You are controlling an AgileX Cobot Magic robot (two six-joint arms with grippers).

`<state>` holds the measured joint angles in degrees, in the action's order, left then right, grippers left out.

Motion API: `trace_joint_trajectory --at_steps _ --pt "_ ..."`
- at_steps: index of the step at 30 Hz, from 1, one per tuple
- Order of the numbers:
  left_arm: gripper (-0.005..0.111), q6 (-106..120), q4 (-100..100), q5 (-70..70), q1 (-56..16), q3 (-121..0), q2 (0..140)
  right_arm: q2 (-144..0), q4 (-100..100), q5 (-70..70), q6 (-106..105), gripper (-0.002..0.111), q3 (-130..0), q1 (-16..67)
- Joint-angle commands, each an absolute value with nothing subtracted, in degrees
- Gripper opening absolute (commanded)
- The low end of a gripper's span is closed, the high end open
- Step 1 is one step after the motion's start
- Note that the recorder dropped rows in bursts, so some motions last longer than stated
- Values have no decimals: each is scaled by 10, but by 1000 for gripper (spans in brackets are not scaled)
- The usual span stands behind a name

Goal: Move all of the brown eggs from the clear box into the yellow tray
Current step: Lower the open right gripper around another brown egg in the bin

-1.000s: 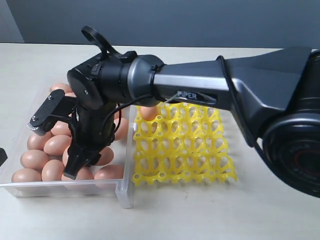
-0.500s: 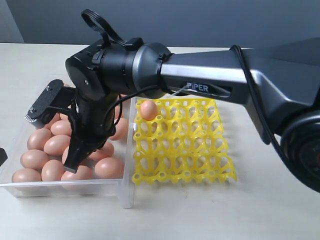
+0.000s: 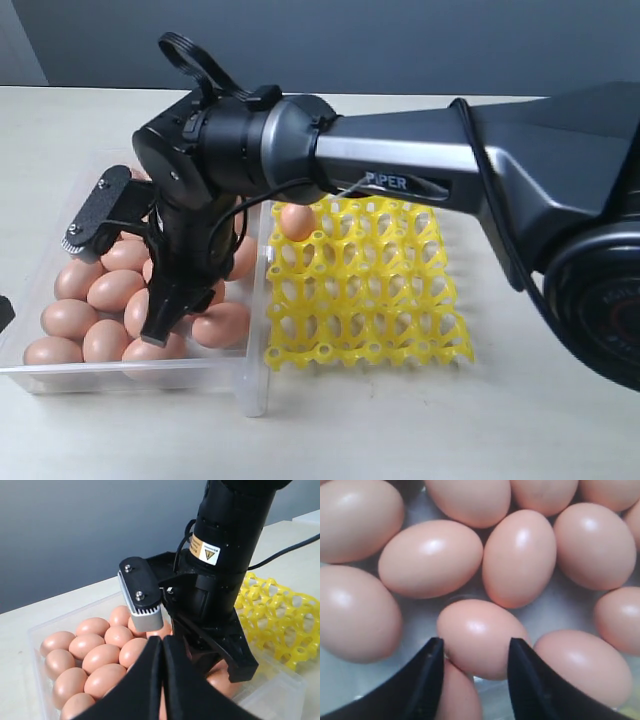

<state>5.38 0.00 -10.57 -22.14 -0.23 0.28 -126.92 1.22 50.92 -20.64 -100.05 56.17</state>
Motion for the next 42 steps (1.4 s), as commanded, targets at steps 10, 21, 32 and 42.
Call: trace_joint_trajectory --at_steps 10,21,32,42 --pt "0 52 0 -104 -225 0 0 -1331 20 508 -207 38 -1004 559" --pt "0 52 0 -104 -225 0 0 -1331 21 545 -208 60 -1004 559" --pt "0 52 0 -104 -225 0 0 -1331 20 518 -207 52 -1004 560" --pt "0 52 0 -105 -225 0 0 -1328 22 511 -207 2 -1004 560"
